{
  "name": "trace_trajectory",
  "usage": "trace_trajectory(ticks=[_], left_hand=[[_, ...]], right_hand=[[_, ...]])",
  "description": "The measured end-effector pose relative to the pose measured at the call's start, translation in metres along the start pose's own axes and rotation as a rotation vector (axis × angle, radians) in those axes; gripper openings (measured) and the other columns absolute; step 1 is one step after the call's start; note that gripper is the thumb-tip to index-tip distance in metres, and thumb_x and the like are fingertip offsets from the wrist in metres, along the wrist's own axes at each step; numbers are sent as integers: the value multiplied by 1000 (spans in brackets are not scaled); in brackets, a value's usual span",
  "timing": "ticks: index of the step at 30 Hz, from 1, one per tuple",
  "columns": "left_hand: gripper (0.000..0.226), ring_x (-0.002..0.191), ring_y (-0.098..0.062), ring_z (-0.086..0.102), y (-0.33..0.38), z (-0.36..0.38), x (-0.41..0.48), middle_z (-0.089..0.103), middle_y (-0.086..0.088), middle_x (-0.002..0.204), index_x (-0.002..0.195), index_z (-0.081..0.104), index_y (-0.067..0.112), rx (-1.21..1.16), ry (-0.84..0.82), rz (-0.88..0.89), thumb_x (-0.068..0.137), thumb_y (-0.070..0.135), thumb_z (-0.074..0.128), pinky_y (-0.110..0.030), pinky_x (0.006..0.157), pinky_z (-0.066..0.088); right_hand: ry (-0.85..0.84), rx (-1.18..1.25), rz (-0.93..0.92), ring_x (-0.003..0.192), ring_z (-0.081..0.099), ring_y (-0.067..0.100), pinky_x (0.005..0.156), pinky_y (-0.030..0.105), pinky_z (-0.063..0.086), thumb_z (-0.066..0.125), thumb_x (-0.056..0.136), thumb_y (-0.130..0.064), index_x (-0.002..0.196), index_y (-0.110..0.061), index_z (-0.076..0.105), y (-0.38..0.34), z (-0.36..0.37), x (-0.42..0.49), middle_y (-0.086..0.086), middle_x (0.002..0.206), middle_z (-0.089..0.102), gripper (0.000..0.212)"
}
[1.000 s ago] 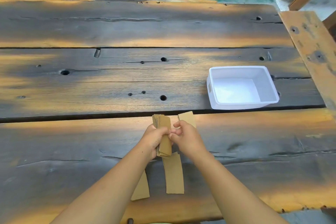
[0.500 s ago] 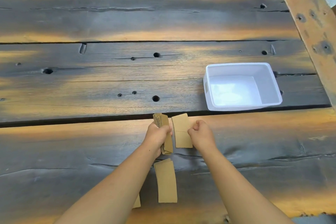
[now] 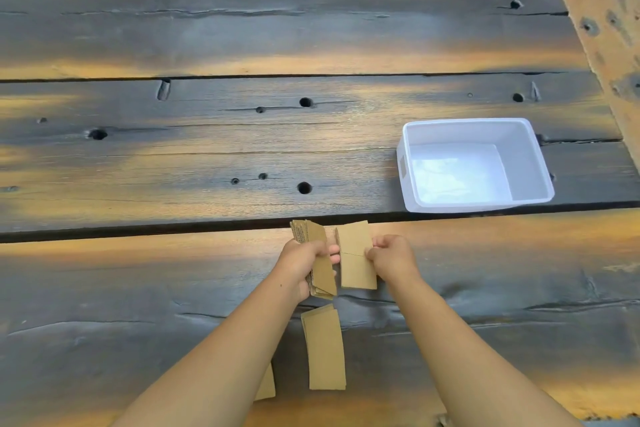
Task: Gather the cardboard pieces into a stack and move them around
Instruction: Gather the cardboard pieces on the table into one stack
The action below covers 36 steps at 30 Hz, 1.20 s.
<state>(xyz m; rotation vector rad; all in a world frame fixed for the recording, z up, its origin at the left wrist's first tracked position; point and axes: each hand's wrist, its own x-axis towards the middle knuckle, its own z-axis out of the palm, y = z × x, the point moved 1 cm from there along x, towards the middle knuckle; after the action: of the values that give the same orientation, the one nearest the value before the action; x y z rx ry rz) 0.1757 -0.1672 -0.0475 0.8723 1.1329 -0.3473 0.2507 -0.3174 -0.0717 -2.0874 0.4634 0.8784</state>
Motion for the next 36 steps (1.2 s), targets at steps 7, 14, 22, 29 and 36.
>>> trace_trajectory(ticks=[7, 14, 22, 29, 36], left_hand=[[21, 73, -24, 78, 0, -6, -26, 80, -13, 79, 105, 62, 3, -14, -44, 30, 91, -7, 50, -45, 71, 62], [57, 83, -33, 73, -5, -26, -64, 75, -23, 103, 125, 64, -5, -118, -93, 155, 89, 39, 71, -42, 71, 61], [70, 75, -30, 76, -21, -54, -111, 78, -18, 90, 120, 66, 5, -216, -131, 276, 67, 49, 79, -40, 61, 62], [51, 67, -28, 74, -50, -100, -131, 76, -16, 79, 101, 63, 7, -240, -101, 303, 68, 38, 84, -41, 63, 62], [31, 46, -23, 65, -67, -146, -124, 66, -8, 54, 90, 57, 7, -140, 52, 233, 62, 10, 72, -30, 46, 53]], right_hand=[[-139, 164, -67, 83, 60, 27, 70, 38, 52, 61, 89, 4, 76, -13, 58, -18, -17, -27, 16, 91, 65, 21], [-446, 438, -78, 56, 71, 9, 64, 32, 57, 54, 94, 8, 79, -8, 63, -40, -35, -78, 1, 64, 74, 24], [-590, 377, -152, 63, 71, 18, 62, 31, 60, 55, 94, 8, 88, -3, 64, -37, 22, -147, 12, 79, 72, 15], [-500, 116, -247, 72, 63, 25, 68, 37, 56, 60, 94, -2, 95, -6, 58, -19, 72, -178, 19, 90, 63, 5], [-345, -192, -346, 69, 57, 16, 62, 28, 44, 69, 86, -28, 89, -20, 52, 0, 112, -186, 2, 82, 61, 19]])
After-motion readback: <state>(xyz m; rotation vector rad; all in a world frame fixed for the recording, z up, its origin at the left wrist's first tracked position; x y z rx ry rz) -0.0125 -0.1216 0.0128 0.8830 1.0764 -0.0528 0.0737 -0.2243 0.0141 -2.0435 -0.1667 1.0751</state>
